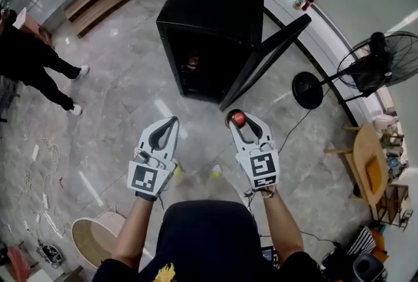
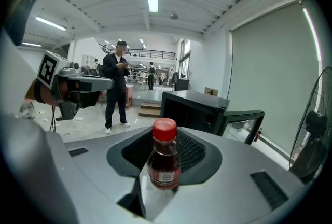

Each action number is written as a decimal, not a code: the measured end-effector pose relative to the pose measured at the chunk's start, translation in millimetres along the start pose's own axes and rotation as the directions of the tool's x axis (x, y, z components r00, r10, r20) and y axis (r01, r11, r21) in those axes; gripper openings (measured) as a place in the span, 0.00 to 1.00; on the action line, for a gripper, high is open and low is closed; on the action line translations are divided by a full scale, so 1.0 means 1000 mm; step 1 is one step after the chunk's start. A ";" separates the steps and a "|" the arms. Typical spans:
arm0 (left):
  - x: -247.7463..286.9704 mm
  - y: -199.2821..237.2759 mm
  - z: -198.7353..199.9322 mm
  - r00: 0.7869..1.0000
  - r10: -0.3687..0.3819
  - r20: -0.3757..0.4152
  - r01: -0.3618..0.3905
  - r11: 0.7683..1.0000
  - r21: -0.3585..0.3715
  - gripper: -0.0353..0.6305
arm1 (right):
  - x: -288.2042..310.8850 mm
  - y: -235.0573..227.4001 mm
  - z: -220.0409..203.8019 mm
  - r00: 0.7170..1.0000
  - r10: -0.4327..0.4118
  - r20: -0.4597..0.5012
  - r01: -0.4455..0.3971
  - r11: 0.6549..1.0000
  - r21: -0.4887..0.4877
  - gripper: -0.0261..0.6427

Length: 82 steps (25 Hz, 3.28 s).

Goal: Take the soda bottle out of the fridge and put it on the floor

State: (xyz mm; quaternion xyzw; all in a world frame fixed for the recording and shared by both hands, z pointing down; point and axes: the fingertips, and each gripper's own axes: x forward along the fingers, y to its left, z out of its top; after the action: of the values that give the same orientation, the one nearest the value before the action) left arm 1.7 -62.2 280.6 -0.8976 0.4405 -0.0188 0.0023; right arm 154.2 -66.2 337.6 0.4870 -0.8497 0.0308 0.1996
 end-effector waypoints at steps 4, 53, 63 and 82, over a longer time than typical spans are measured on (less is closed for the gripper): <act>-0.002 -0.024 -0.007 1.000 0.009 -0.025 -0.009 1.000 0.019 0.08 | -0.006 -0.007 -0.016 0.999 0.039 -0.013 -0.039 0.999 0.006 0.24; -0.038 0.101 -0.457 0.969 0.131 -0.211 -0.160 0.979 -0.128 0.08 | 0.303 0.136 -0.508 0.866 0.140 -0.480 -0.137 0.990 0.040 0.23; -0.004 0.118 -0.592 0.977 0.055 -0.206 -0.078 0.991 -0.106 0.08 | 0.392 0.157 -0.676 0.864 0.166 -0.475 -0.149 0.986 0.073 0.23; 0.011 0.134 -0.731 0.973 0.013 -0.229 -0.048 0.988 -0.149 0.08 | 0.476 0.183 -0.834 0.847 0.123 -0.517 -0.096 0.992 0.079 0.23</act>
State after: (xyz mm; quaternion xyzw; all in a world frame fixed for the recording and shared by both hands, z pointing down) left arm -123.5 -143.7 1008.8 -0.8801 0.4517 -0.0872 -0.1172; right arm 46.2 -152.8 1304.7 0.4159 -0.7893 0.1940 0.4078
